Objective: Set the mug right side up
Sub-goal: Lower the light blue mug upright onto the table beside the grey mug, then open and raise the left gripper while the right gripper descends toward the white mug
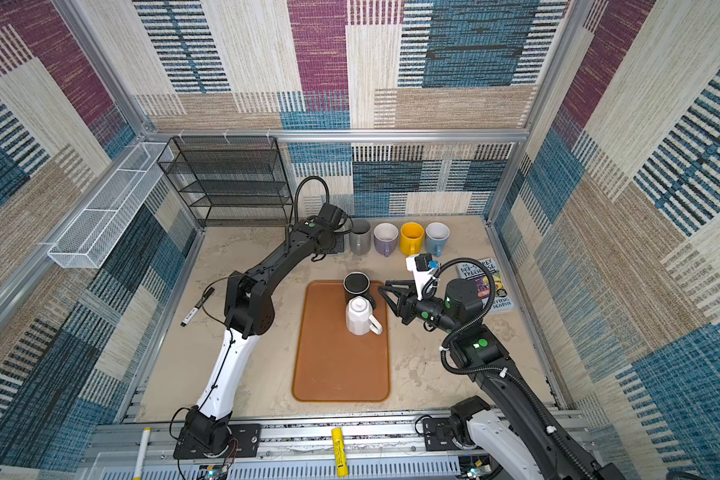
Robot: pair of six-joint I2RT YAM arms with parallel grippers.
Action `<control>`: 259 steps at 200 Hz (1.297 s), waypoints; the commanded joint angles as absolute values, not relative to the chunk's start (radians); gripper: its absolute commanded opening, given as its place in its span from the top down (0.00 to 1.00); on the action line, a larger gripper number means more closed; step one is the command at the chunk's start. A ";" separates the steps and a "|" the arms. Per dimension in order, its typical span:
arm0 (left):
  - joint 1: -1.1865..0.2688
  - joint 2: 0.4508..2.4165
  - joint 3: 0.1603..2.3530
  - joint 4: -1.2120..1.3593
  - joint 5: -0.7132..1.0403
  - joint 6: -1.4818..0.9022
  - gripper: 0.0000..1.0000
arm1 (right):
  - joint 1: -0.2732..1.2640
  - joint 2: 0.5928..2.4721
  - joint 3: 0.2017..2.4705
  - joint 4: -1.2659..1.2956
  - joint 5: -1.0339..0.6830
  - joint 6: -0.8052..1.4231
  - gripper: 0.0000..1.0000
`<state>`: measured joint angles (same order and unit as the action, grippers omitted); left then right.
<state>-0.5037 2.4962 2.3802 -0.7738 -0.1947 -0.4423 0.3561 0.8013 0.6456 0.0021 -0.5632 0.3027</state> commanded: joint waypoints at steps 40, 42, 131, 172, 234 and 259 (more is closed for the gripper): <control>-0.500 2.499 2.389 -0.778 -0.196 -0.459 0.81 | 0.356 0.800 0.645 0.002 -0.541 0.288 0.63; -0.499 2.499 2.389 -0.777 -0.196 -0.459 0.80 | 0.356 0.800 0.644 0.003 -0.541 0.288 0.63; -0.497 2.454 2.371 -0.778 -0.176 -0.451 0.58 | 0.356 0.801 0.649 -0.027 -0.536 0.277 0.58; -0.498 2.371 2.335 -0.778 -0.169 -0.419 0.49 | 0.357 0.850 0.678 -0.079 -0.554 0.255 0.45; -0.498 2.146 2.093 -0.708 -0.132 -0.373 0.50 | 0.358 0.902 0.696 -0.204 -0.541 0.193 0.42; -0.498 2.006 1.916 -0.601 -0.096 -0.356 0.50 | 0.362 0.920 0.655 -0.182 -0.586 0.224 0.42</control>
